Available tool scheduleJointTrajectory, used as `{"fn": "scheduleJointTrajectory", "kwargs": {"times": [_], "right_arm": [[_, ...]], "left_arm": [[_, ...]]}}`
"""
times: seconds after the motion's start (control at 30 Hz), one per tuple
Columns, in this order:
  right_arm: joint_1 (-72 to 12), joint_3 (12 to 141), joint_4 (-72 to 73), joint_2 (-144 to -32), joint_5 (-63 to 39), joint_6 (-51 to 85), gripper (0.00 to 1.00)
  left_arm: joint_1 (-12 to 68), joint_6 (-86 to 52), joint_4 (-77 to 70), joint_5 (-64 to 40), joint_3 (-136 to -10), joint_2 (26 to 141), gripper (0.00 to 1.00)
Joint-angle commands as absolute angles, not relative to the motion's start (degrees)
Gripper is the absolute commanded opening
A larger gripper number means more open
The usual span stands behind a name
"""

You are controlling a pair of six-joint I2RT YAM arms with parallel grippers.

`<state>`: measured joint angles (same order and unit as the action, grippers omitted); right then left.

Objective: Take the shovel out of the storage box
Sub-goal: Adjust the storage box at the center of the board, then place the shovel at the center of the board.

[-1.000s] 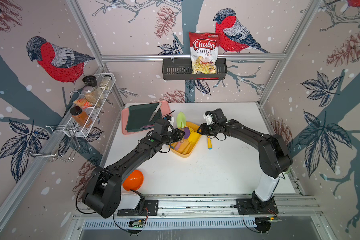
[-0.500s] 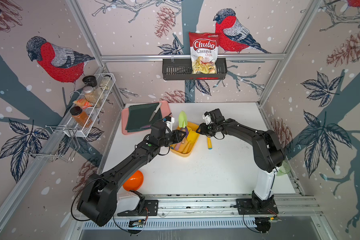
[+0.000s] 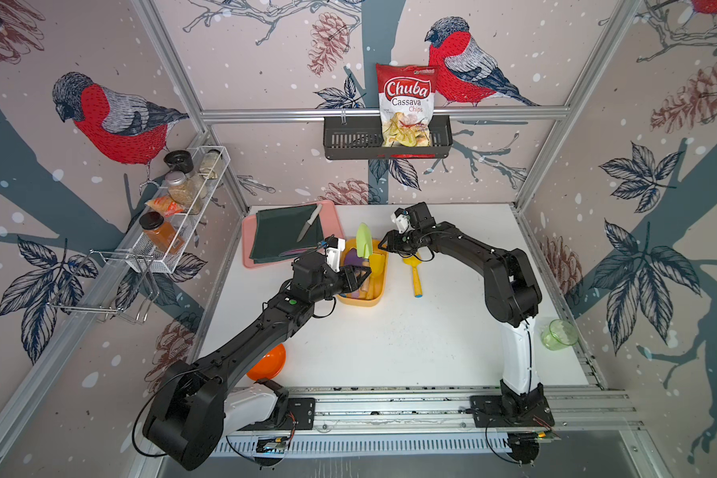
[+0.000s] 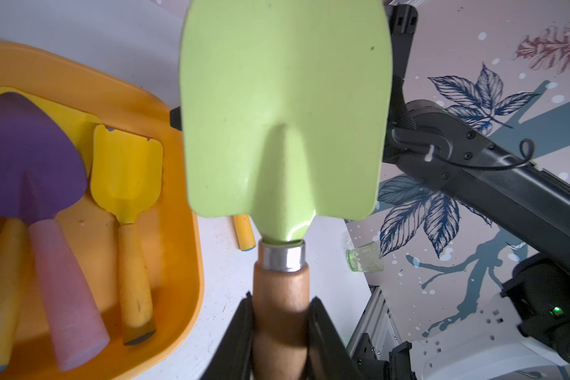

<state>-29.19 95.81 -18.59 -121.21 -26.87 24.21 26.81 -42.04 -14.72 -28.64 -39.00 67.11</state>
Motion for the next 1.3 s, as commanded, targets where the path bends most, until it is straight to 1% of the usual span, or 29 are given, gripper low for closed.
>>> {"fn": "scheduleJointTrajectory", "kwargs": {"times": [0.0, 0.1, 0.23, 0.3, 0.37, 0.43, 0.53, 0.77, 1.0, 1.13, 1.27], "right_arm": [[-27.3, 92.6, -17.7, -115.0, -30.0, 22.4, 0.52], [-25.3, 84.6, -12.8, -106.4, -39.5, 22.2, 0.53], [-25.1, 74.1, -7.1, -95.5, -51.6, 20.6, 0.56], [-25.8, 70.0, -2.8, -90.9, -56.8, 22.1, 0.61], [-27.4, 66.5, 2.6, -87.2, -59.3, 24.1, 0.64], [-28.7, 64.3, 8.6, -85.0, -60.7, 27.3, 0.65], [-30.8, 64.5, 12.9, -84.3, -62.9, 29.8, 0.65], [-34.7, 66.4, 15.9, -84.8, -61.7, 30.5, 0.63], [-35.5, 66.6, 18.6, -84.4, -62.2, 32.6, 0.61], [-36.8, 67.9, 20.1, -85.6, -64.2, 34.2, 0.56], [-37.3, 67.6, 19.9, -85.3, -63.7, 34.2, 0.52]], "left_arm": [[26.6, -43.3, -27.4, -33.2, -38.2, 66.2, 0.0], [26.6, -46.2, -35.9, -36.8, -37.8, 65.6, 0.0], [26.6, -52.5, -48.0, -38.9, -36.7, 65.3, 0.0], [26.6, -55.2, -53.0, -38.7, -36.4, 65.6, 0.0], [26.6, -58.8, -59.7, -39.0, -35.9, 66.5, 0.0], [26.7, -61.5, -64.6, -38.7, -35.5, 67.0, 0.0], [26.7, -62.3, -66.0, -37.4, -35.3, 66.9, 0.0], [26.9, -62.8, -66.6, -37.3, -34.8, 67.9, 0.0], [27.0, -61.3, -64.7, -37.1, -34.8, 67.8, 0.0], [27.2, -61.0, -65.0, -37.2, -34.7, 68.4, 0.0], [27.2, -59.9, -63.7, -37.0, -34.8, 68.3, 0.0]]}}
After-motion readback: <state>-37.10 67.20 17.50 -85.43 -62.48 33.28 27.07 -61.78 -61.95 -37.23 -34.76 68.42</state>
